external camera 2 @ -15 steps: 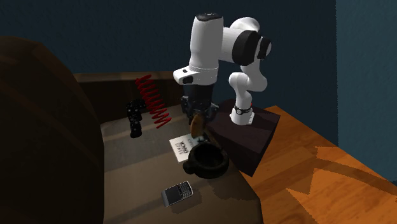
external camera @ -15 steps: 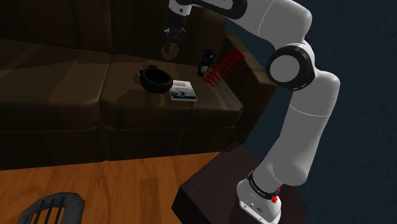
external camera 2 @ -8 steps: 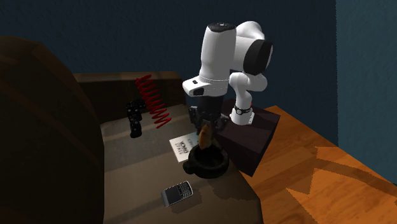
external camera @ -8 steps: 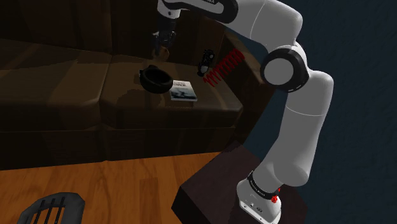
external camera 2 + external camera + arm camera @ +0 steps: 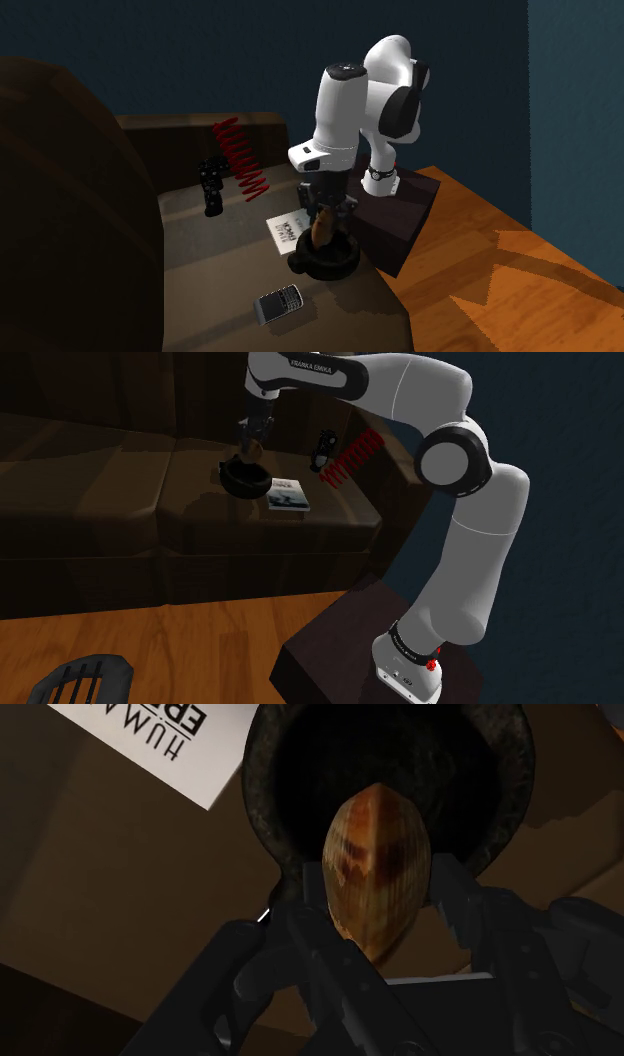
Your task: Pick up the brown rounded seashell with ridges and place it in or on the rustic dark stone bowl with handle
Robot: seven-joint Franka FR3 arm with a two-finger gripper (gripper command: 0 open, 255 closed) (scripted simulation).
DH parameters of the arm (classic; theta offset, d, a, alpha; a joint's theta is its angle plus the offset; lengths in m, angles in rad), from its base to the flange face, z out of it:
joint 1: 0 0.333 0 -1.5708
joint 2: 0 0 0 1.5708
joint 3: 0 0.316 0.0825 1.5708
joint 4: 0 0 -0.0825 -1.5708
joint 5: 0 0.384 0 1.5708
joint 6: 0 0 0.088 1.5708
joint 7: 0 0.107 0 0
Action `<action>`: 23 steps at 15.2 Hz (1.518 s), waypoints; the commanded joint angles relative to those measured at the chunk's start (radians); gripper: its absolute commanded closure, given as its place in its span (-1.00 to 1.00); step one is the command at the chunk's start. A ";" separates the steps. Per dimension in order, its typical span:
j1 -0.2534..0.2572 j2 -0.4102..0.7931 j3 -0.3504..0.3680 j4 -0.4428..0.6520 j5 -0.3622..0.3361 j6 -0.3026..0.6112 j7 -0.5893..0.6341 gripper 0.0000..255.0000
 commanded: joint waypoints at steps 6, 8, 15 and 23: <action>0.001 -0.006 0.000 -0.043 -0.001 0.038 0.001 1.00; 0.001 -0.006 0.000 -0.043 -0.001 0.038 0.001 1.00; 0.001 -0.006 0.000 -0.043 -0.001 0.038 0.001 -1.00; 0.001 -0.004 0.000 0.087 0.000 -0.091 0.000 -1.00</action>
